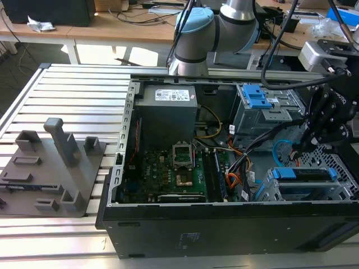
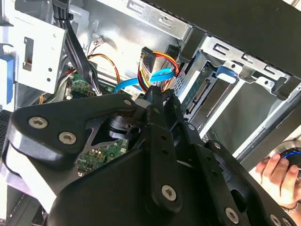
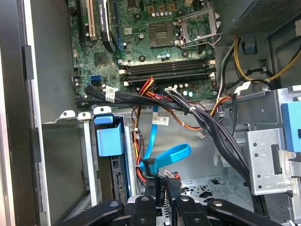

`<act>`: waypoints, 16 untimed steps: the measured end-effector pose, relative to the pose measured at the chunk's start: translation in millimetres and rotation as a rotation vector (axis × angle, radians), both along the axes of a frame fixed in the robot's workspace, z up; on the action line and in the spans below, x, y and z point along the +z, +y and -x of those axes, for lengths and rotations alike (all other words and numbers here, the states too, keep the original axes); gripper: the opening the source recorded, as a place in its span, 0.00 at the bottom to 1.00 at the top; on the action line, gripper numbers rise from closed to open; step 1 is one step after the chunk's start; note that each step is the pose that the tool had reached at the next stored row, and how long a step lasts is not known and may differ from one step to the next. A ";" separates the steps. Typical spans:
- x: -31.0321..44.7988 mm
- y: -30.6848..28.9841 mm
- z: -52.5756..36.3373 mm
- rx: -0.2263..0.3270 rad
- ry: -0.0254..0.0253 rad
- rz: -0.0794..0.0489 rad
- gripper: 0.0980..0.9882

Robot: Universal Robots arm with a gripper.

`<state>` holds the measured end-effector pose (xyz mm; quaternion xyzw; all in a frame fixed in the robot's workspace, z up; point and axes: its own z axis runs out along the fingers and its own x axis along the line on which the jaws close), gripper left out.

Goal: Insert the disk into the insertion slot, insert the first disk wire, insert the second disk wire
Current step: 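Insert the first disk wire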

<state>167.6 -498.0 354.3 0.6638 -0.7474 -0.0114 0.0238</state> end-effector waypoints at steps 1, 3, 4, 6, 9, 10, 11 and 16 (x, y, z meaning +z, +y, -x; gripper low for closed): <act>0.0 0.0 0.0 0.000 0.0001 0.000 0.16; 0.0 0.0 0.0 0.000 0.0000 0.001 0.16; 0.0 0.0 0.0 0.000 0.0000 0.001 0.16; 0.0 0.0 0.0 0.000 0.0001 0.002 0.15; 0.0 0.0 0.0 0.000 0.0000 0.003 0.07; 0.0 0.0 0.0 0.000 0.0001 0.003 0.07; 0.0 0.0 0.0 0.000 0.0001 0.004 0.07; 0.0 0.2 0.0 0.000 0.0000 0.005 0.07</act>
